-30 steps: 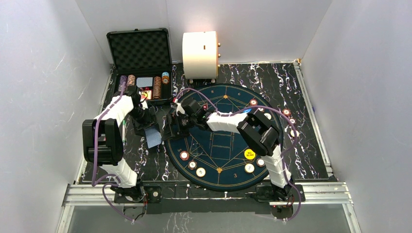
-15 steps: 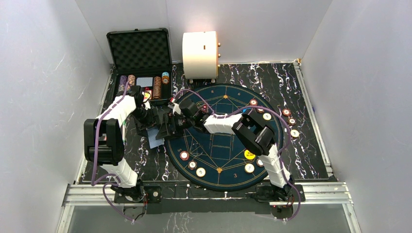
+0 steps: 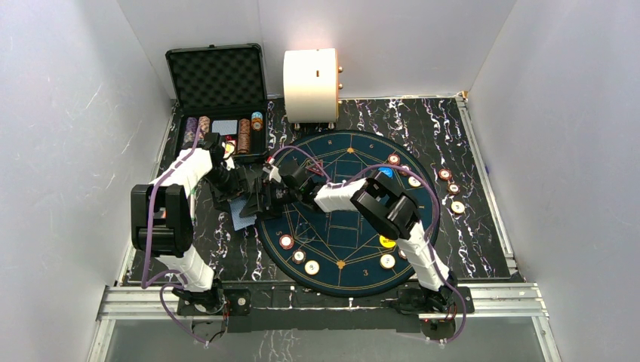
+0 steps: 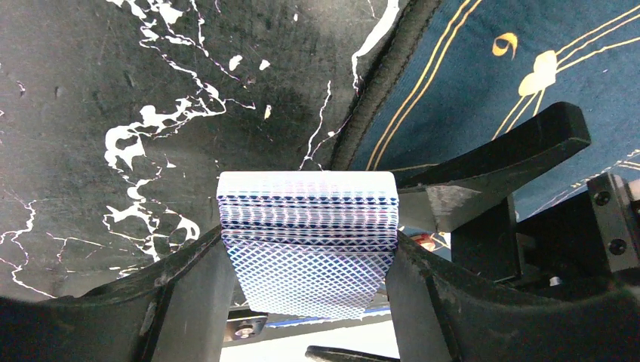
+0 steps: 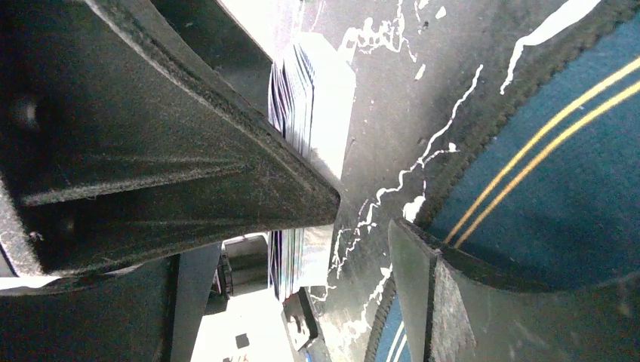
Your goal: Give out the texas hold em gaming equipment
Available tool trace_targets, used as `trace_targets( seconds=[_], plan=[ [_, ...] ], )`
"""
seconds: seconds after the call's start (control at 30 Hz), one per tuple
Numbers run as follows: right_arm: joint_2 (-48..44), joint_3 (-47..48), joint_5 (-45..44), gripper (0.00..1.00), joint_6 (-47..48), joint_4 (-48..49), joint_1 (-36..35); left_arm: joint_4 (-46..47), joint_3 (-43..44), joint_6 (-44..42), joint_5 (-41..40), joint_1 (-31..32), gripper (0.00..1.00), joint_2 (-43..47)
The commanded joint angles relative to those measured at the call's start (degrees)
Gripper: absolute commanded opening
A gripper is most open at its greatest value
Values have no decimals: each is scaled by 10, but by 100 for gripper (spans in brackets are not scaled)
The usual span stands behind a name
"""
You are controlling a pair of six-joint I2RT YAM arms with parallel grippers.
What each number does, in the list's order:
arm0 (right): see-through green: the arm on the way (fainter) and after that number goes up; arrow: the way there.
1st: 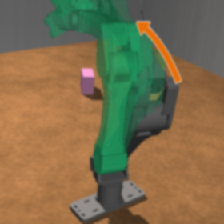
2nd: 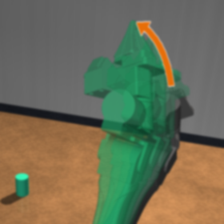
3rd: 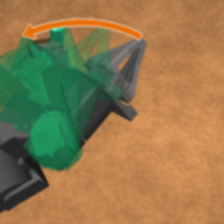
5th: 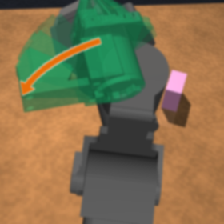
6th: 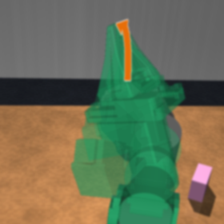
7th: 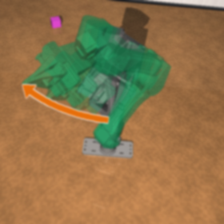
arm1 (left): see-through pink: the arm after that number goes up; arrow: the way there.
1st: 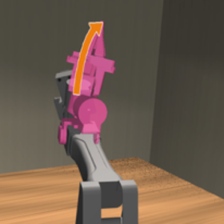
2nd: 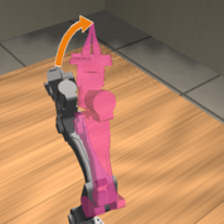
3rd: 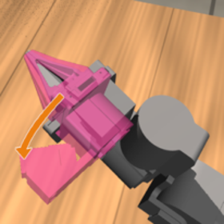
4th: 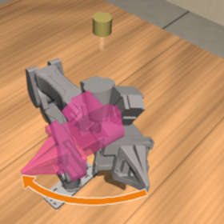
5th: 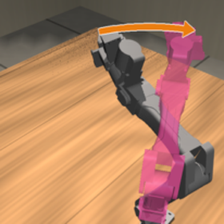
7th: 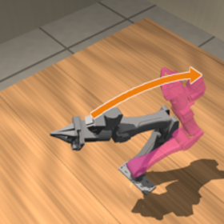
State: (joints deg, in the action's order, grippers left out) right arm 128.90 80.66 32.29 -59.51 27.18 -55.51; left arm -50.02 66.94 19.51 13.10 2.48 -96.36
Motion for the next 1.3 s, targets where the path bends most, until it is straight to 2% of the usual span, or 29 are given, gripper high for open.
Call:
trace_targets(
  seconds=[0.0,0.17,0.33,0.37,0.4,0.43,0.47,0.6,0.67,0.7,0.73,0.77,0.97,1.0,1.03,1.07,1.13,1.2,1.23,1.27],
  plan=[
    [18,0,6,88,-44,94,-7,-20,16,6,16,3,19,-1],
    [15,-13,1,88,-66,121,-10,-16,13,7,15,4,19,3],
    [17,-12,-25,88,-60,108,-10,-9,-1,9,18,4,19,11],
    [18,-11,-29,94,-59,107,-10,-8,-3,9,18,4,19,11],
    [19,-10,-31,9,-58,104,-10,-7,-4,9,19,4,19,11],
    [18,-11,-31,0,-55,100,-10,-7,-5,8,19,4,19,11],
    [14,-13,-36,1,-44,92,-10,-6,-7,7,18,4,19,11],
    [-11,19,-50,37,37,-38,-11,-1,-8,7,17,4,19,13],
    [-28,6,-56,49,55,-41,-9,1,-7,7,21,4,19,14],
    [-30,1,-54,39,60,-35,-9,2,-8,7,22,5,19,15],
    [-29,-2,-44,15,59,-24,-7,3,-10,8,23,4,19,17],
    [-27,-2,-39,0,53,-17,-6,5,-13,9,23,4,19,20],
    [-58,-33,-42,0,37,52,-7,16,-27,13,31,4,21,32],
    [-69,-40,-46,0,41,56,-7,16,-26,13,33,4,23,32],
    [-78,-46,-49,0,47,56,-7,16,-26,14,35,4,30,34],
    [-88,-51,-52,0,53,52,-6,19,-25,15,35,4,38,41],
    [-99,-49,-46,0,66,36,-4,20,-22,17,24,4,64,55],
    [-107,-46,-24,0,83,17,-1,21,-14,15,26,4,76,72],
    [-111,-44,-8,0,94,7,2,25,-12,14,30,4,94,82],
    [-116,-43,8,0,103,-11,6,29,-11,13,33,5,98,95]
  ],
)
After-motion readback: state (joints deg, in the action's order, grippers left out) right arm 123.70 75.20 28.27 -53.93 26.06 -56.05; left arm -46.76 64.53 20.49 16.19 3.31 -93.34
